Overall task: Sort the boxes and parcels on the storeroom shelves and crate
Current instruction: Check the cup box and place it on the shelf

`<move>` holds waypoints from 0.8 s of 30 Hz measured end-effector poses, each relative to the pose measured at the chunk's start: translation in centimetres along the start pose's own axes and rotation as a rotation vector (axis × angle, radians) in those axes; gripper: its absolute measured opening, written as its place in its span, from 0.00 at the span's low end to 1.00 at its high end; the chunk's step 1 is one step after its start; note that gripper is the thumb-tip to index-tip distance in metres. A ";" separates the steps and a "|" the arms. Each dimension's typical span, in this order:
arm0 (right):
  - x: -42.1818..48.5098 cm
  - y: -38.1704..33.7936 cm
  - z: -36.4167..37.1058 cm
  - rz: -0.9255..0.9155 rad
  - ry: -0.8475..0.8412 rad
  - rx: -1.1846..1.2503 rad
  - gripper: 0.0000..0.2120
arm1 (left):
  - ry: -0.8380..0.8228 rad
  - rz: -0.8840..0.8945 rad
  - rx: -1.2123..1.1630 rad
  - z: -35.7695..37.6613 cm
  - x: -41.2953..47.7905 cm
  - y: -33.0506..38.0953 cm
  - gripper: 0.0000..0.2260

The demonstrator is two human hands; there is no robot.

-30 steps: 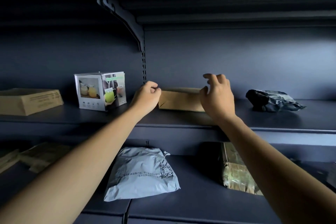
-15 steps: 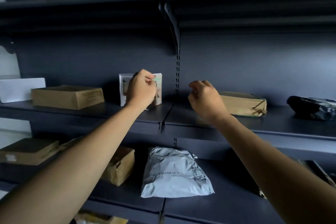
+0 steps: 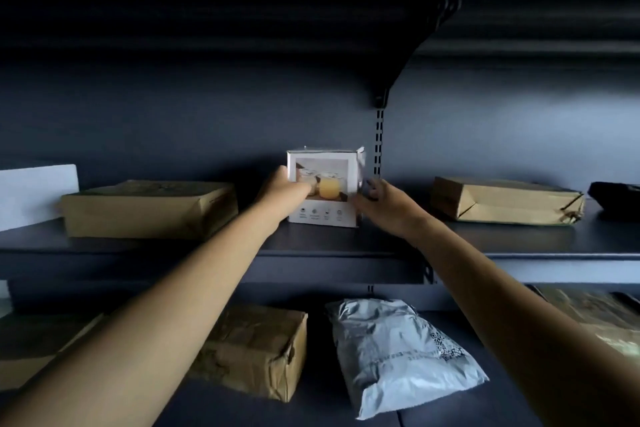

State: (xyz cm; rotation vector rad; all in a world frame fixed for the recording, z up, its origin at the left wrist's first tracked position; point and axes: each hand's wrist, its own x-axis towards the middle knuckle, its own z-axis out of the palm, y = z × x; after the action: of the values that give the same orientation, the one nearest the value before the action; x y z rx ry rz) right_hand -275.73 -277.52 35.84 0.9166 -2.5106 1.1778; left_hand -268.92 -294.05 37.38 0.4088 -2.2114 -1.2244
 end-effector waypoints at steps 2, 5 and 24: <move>0.1 0.1 0.5 0.033 0.082 -0.009 0.15 | -0.042 0.052 -0.033 0.2 0.1 -0.4 0.10; -0.2 0.5 0.5 0.029 0.155 0.126 0.25 | -0.064 0.039 -0.216 0.2 0.3 -0.9 0.14; -0.5 0.3 -0.1 0.118 0.263 0.515 0.09 | -0.242 0.038 -0.493 -1.0 0.5 -0.5 0.35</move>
State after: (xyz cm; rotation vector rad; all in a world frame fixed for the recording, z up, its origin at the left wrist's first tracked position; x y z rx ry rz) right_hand -275.51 -277.06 35.52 0.6592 -2.1094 1.8982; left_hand -268.75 -295.21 37.56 0.0204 -1.9939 -1.8090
